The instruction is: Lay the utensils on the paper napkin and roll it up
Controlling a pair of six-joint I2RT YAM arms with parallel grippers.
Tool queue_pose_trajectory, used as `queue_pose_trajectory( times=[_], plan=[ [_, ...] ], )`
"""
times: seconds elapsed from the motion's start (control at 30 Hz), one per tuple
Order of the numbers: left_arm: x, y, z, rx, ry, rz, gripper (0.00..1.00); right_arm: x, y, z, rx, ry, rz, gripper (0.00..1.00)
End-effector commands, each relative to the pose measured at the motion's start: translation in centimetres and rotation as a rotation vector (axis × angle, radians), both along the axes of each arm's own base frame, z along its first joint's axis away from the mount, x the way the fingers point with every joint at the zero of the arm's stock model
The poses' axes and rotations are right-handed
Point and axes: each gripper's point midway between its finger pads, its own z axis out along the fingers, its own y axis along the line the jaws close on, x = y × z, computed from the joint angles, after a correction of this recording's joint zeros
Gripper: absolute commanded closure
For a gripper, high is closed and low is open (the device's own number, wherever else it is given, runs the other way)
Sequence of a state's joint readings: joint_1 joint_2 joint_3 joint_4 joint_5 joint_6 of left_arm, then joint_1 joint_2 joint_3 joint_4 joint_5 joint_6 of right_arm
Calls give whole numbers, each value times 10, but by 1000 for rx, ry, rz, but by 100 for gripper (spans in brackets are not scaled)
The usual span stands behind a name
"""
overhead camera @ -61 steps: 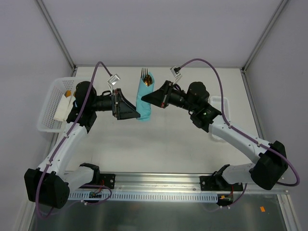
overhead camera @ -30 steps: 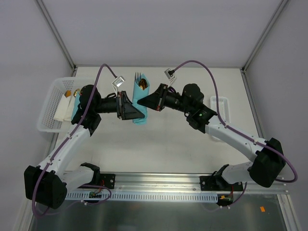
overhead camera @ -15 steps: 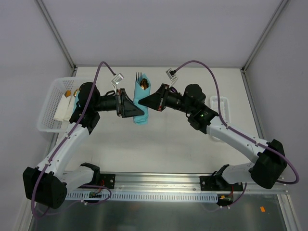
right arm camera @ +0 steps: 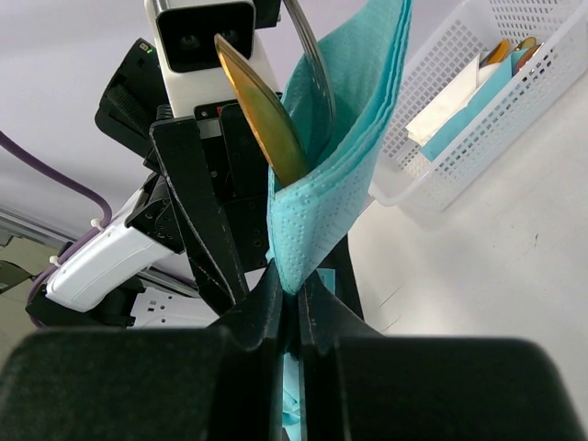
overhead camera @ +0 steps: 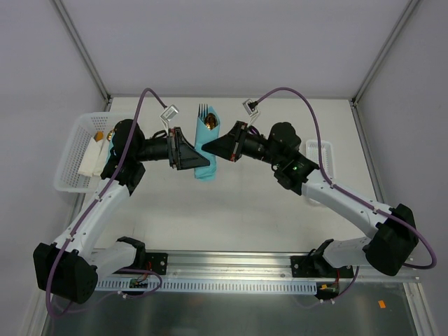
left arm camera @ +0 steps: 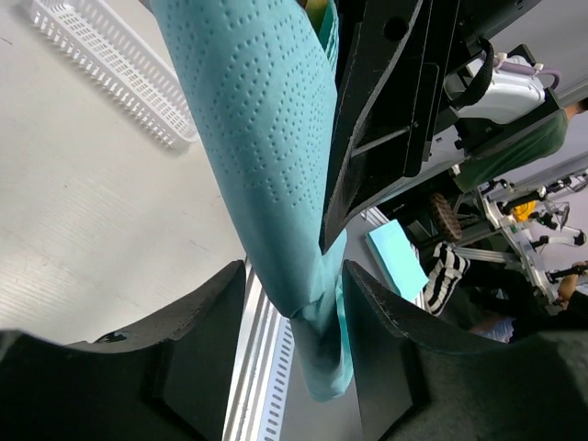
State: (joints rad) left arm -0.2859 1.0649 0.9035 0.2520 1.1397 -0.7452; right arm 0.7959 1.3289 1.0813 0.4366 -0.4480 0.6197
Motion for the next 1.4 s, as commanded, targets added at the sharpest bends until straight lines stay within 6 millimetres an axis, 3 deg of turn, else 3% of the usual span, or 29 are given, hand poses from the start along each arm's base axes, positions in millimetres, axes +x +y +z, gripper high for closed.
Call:
queue_pose_trajectory(
  times=[0.0,0.3,0.57,0.73,0.9,1.0,1.07,1.1,1.13,1.23,1.37],
  plan=[
    [3,3,23,-32,-70,26,52,-6,-8,32,88,-84,-7,100],
    [7,5,28,-41,-65,37,52,-6,-8,28,85,-76,-7,100],
    [7,4,26,-49,-49,30,76,-4,-8,26,84,-73,-16,100],
    [6,4,24,-52,-49,26,79,-1,-9,27,87,-67,-37,100],
    [7,4,28,-64,-62,33,96,-1,-8,26,88,-65,-32,100],
    [7,4,29,-66,-65,39,100,-1,-7,25,84,-58,-27,100],
    [8,5,25,-59,-52,47,100,-1,-7,24,83,-52,-25,91],
    [9,5,22,-51,-57,51,100,-1,-7,23,80,-51,-27,84],
    [9,5,20,-44,-57,50,100,0,-8,21,75,-46,-31,67],
    [11,9,13,-4,-58,62,100,4,-10,20,68,-37,-40,50],
    [12,15,4,35,-52,78,100,9,-15,18,57,-32,-53,38]
  ],
)
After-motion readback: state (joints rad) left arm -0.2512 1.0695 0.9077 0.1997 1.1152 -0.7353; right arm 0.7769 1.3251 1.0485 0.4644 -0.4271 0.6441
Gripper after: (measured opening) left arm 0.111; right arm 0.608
